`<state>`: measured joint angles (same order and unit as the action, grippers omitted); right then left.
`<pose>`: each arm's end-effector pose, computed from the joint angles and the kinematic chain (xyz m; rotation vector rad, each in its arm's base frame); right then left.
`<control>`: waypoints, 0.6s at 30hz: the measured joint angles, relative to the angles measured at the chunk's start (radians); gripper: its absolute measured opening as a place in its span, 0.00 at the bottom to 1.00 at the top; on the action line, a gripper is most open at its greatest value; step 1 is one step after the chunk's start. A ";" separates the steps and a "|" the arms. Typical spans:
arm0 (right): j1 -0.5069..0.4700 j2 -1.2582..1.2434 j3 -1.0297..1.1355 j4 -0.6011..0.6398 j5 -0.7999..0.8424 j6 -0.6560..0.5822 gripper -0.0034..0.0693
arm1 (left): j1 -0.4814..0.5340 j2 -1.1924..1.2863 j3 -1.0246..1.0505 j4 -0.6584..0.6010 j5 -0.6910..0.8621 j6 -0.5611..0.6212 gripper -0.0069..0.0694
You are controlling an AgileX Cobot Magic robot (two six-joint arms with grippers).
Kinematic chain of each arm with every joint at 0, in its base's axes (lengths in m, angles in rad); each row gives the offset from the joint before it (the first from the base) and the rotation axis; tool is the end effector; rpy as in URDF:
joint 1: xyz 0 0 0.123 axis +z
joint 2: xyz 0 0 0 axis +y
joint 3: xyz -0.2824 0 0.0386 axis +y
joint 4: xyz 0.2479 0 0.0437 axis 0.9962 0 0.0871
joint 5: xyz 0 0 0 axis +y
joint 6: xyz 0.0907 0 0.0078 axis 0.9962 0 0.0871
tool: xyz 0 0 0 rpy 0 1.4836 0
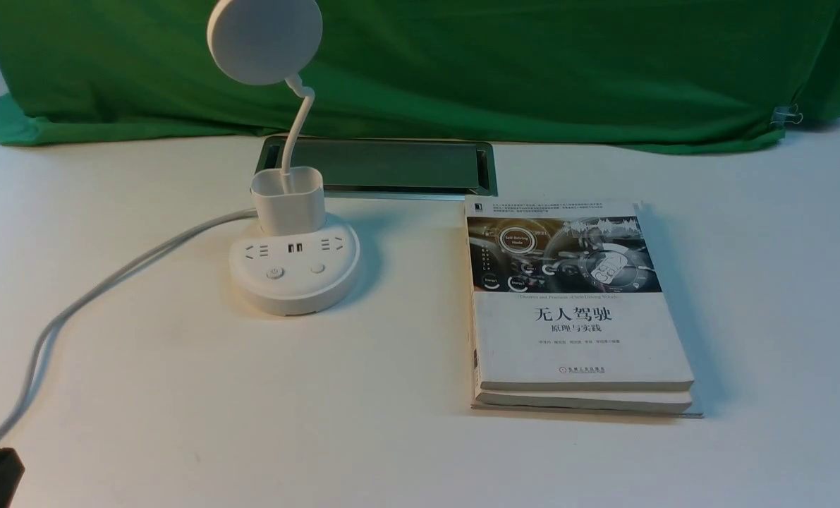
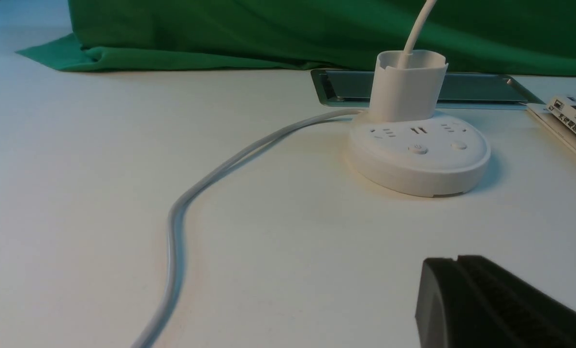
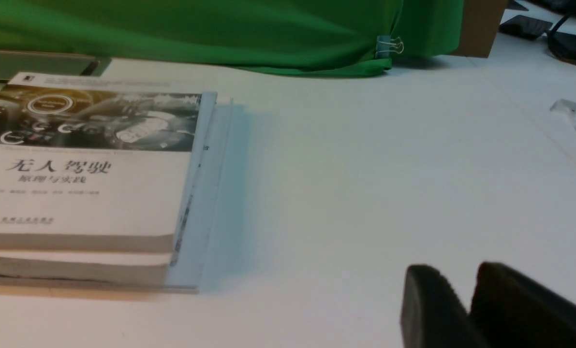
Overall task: Turn on the desk lamp on the white desktop with your hand.
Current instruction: 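Press the power button on the lamp base to turn the lamp on with the left gripper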
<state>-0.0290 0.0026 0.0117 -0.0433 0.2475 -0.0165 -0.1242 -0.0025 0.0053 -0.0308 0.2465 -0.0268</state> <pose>0.0558 -0.0026 0.1866 -0.0180 1.7456 -0.0733 0.0548 -0.0075 0.1891 0.0641 1.7336 -0.1396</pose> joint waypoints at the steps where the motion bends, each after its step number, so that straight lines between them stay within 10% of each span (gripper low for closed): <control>1: 0.000 0.000 0.000 0.000 0.000 0.000 0.33 | 0.000 0.000 0.000 0.000 -0.005 0.000 0.12; 9: 0.000 0.000 0.000 0.000 0.000 0.000 0.35 | 0.000 0.000 0.000 0.000 -0.191 0.000 0.12; 18: 0.000 0.000 0.000 0.000 0.001 0.000 0.37 | 0.000 0.000 0.000 0.002 -0.901 -0.007 0.12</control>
<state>-0.0290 0.0026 0.0117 -0.0433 0.2487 -0.0165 -0.1242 -0.0025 0.0053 -0.0290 -0.6546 -0.0338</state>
